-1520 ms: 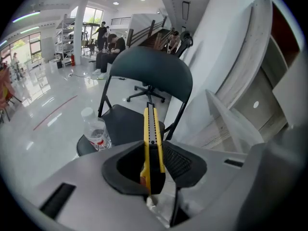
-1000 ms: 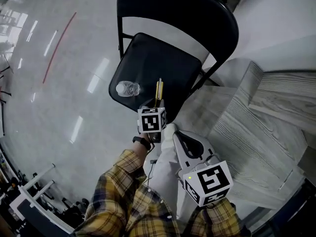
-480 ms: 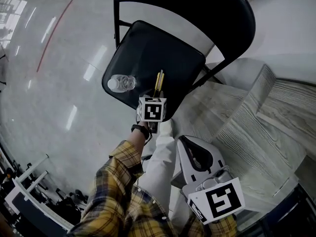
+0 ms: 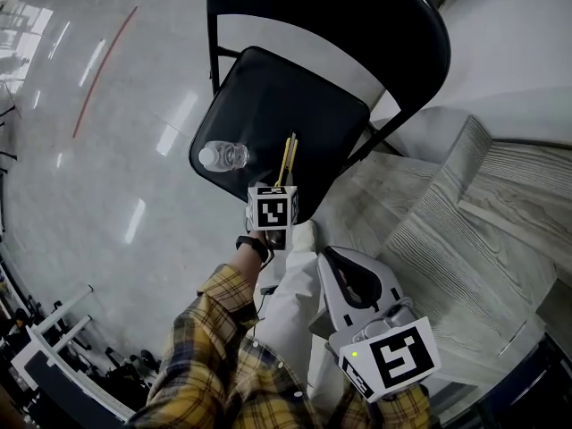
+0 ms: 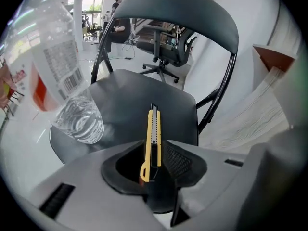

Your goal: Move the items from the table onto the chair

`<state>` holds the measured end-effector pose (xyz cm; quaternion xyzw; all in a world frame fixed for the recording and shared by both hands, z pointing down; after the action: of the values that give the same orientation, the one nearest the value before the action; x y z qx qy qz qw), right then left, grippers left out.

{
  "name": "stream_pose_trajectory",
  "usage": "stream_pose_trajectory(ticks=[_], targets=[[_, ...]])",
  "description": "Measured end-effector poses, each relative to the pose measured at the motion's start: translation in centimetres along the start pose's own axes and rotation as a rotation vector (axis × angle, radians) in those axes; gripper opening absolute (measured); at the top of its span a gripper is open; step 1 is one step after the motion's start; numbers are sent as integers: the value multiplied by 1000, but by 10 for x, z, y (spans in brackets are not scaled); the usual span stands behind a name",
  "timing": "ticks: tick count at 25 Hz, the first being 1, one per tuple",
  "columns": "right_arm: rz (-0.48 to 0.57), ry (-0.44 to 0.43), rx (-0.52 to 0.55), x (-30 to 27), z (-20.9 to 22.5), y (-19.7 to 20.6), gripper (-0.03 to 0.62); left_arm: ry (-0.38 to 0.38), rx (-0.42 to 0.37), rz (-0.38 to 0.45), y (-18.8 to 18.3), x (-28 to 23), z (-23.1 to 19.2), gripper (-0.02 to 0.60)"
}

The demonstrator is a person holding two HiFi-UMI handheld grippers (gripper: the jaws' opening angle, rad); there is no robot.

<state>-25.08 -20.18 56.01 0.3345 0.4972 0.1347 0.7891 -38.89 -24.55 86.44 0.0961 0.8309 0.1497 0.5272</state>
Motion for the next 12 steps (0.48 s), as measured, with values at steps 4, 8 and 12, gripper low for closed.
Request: stream_pose_trajectory(ticks=[4,8,12], targets=[[20,0,22,16,-5,2,17,57,6,24,-9,23,14,120],[31,-4,-26,53,-8,4,17,92,-36,60,-17,72,51,80],[55,21,-27,109,-2,4,17,126,-86,145,-27,132,101,34]])
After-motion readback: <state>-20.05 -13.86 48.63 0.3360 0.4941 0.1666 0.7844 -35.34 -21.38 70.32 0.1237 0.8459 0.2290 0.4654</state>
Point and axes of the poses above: the fingertips, and each gripper's own axes: x backward along the fingers, z to its right, y out of its underside, the point moved 6 cm from there along x, backward along the fingers, and after that the axes turned 14 degrees about y, right-handed, at the moved point
